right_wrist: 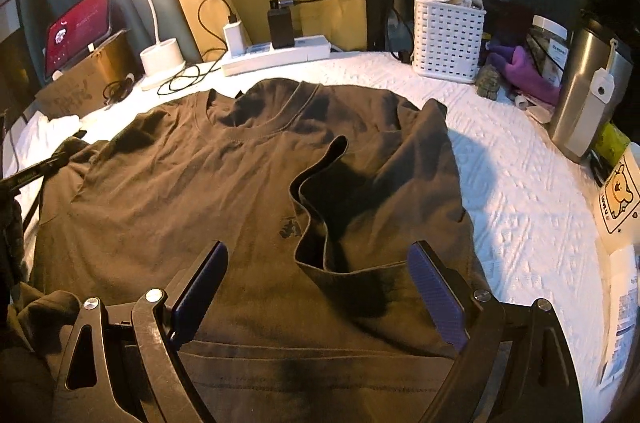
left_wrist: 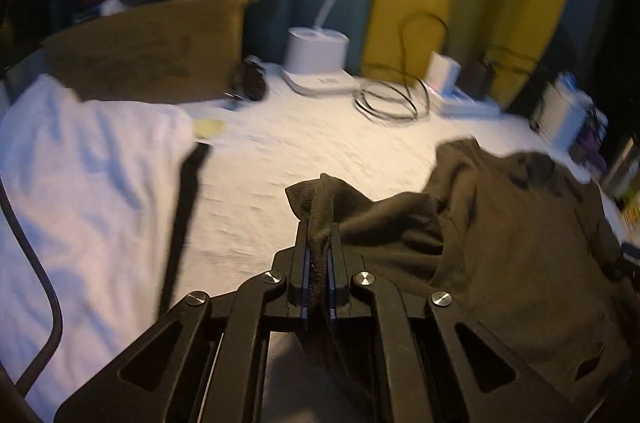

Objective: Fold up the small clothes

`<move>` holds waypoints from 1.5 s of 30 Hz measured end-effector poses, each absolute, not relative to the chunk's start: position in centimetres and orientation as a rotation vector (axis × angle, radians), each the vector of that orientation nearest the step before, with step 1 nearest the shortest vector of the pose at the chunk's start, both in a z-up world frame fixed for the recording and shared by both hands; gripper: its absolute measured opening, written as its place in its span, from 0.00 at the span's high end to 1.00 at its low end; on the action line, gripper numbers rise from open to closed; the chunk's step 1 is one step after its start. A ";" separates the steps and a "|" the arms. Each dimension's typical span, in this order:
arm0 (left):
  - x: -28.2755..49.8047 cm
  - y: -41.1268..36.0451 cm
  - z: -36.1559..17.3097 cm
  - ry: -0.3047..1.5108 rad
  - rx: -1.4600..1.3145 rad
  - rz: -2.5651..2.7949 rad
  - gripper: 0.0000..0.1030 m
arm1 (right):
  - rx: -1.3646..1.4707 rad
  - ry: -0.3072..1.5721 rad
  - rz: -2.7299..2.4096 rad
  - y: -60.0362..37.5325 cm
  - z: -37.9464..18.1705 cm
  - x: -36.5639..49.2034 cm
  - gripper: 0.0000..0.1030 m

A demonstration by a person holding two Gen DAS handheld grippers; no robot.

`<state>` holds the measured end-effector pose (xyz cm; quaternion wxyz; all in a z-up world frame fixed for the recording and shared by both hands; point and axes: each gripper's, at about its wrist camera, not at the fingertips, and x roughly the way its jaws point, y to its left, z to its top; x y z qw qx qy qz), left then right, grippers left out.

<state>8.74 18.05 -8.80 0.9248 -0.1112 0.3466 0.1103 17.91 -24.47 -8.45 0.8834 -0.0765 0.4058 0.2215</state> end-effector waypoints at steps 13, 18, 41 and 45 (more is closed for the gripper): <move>7.3 12.4 -5.4 0.620 -0.064 0.332 0.95 | -0.083 0.793 0.475 -26.4 -7.2 17.0 0.10; 8.9 8.8 -4.0 0.618 -0.018 0.224 0.95 | -0.070 0.775 0.486 -27.1 -6.8 16.7 0.10; 13.2 -1.0 -8.2 0.947 -0.094 -0.248 0.64 | -0.026 0.775 0.447 -30.2 -7.2 16.6 0.10; 10.4 2.3 -6.6 0.900 -0.122 -0.199 0.61 | -0.040 0.779 0.442 -29.9 -7.3 16.5 0.10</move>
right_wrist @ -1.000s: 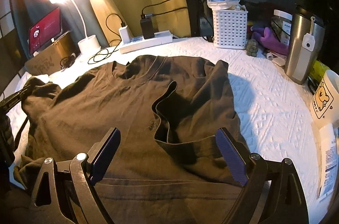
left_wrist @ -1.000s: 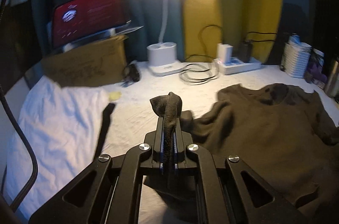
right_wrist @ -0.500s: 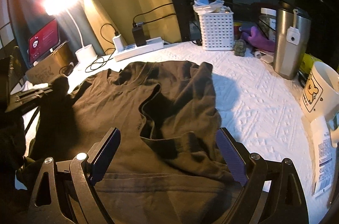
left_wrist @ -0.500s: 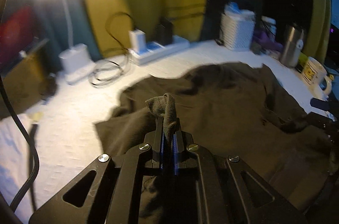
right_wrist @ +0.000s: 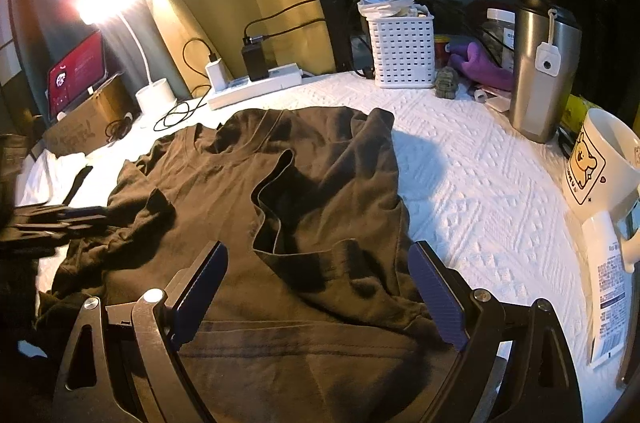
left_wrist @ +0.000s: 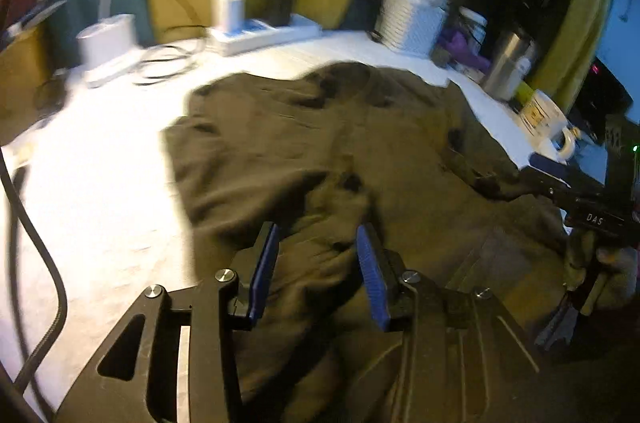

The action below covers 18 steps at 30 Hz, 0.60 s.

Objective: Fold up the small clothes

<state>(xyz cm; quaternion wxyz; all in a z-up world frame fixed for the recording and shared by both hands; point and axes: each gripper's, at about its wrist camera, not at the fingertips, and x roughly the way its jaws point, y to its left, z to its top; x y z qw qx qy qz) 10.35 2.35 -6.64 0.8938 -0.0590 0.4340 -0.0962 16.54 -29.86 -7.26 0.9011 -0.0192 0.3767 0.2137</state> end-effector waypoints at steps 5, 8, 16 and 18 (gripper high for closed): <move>9.4 6.9 -7.1 0.866 -0.174 -0.106 0.56 | -0.062 0.789 0.433 -29.2 -7.3 16.4 0.10; 9.8 8.5 -8.3 0.883 -0.249 -0.140 0.56 | -0.076 0.796 0.428 -28.9 -7.3 16.2 0.10; 8.7 6.6 -9.0 0.896 -0.293 -0.287 0.56 | -0.092 0.802 0.401 -28.8 -7.1 15.8 0.10; 8.0 5.6 -8.5 0.876 -0.235 -0.288 0.60 | -0.093 0.803 0.397 -28.8 -7.1 15.8 0.10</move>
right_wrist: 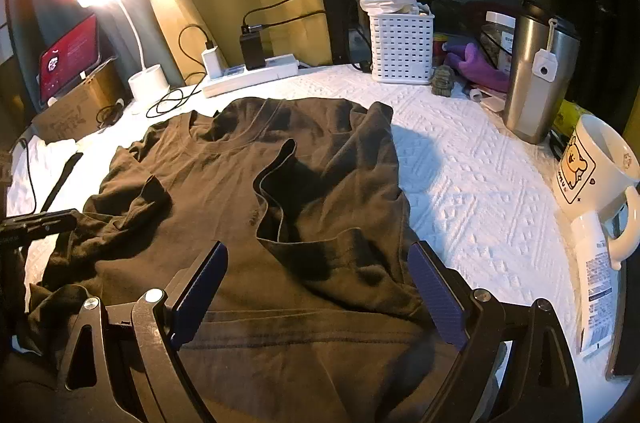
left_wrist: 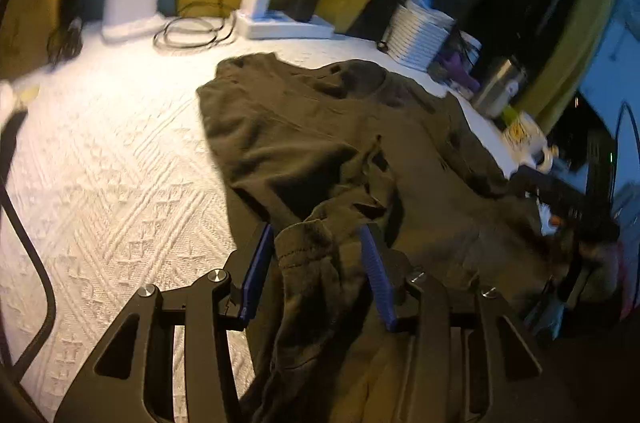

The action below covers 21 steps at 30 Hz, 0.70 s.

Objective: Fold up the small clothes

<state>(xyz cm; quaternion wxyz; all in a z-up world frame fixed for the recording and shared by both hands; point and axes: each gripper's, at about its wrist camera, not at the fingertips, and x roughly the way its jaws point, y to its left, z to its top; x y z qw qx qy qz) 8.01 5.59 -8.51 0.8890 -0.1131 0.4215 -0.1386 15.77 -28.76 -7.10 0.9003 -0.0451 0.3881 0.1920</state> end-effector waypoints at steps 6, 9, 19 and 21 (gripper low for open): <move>7.2 3.0 -8.4 0.886 -0.187 -0.382 0.72 | -0.094 0.800 0.399 -28.7 -7.0 15.6 0.10; 7.4 1.0 -9.8 0.968 -0.171 -0.453 0.72 | -0.089 0.800 0.396 -29.0 -7.0 15.6 0.10; 8.7 2.4 -5.4 0.864 -0.179 -0.481 0.69 | -0.066 0.802 0.386 -30.0 -6.9 15.7 0.10; 10.2 3.1 -5.9 0.876 -0.186 -0.435 0.69 | -0.066 0.799 0.397 -29.9 -6.9 15.9 0.10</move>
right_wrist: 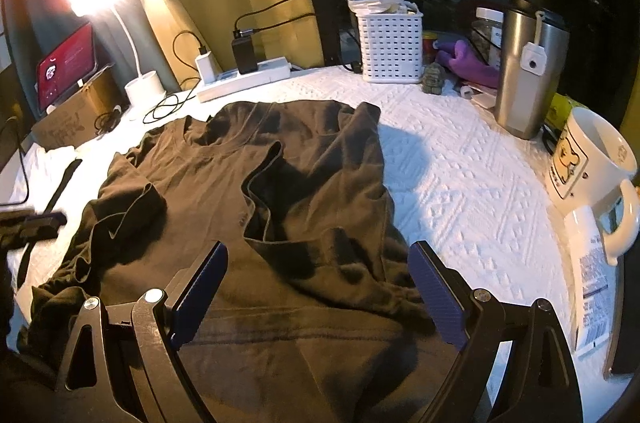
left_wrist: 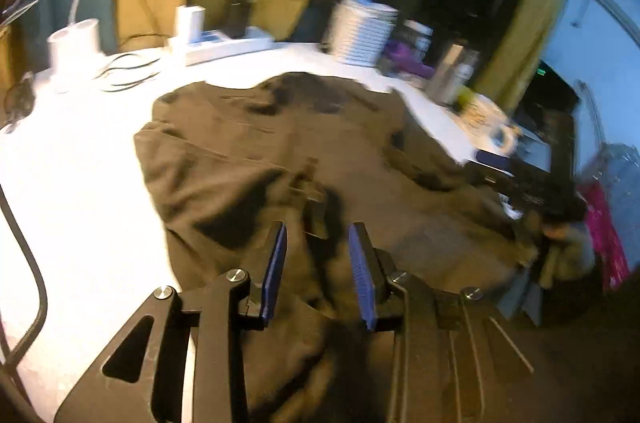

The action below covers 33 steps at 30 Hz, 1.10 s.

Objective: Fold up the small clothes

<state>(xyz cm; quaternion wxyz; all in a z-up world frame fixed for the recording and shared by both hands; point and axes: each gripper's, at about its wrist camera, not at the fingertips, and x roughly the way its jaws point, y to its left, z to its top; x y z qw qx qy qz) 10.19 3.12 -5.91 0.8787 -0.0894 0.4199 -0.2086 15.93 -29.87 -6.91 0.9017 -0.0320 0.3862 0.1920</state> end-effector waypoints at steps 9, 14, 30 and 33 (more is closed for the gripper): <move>13.0 -1.7 -10.3 1.010 -0.156 -0.537 0.69 | 0.017 0.880 0.463 -28.3 -8.8 18.6 0.10; 12.3 -2.7 -9.0 0.988 -0.101 -0.572 0.69 | 0.114 1.011 0.554 -27.7 -10.4 19.0 0.10; 16.9 9.6 -10.9 0.927 -0.149 -0.161 0.46 | -0.019 0.881 0.543 -27.9 -6.7 20.9 0.11; 18.4 9.3 -11.6 0.944 -0.123 -0.184 0.46 | -0.039 0.903 0.559 -27.2 -7.8 23.5 0.39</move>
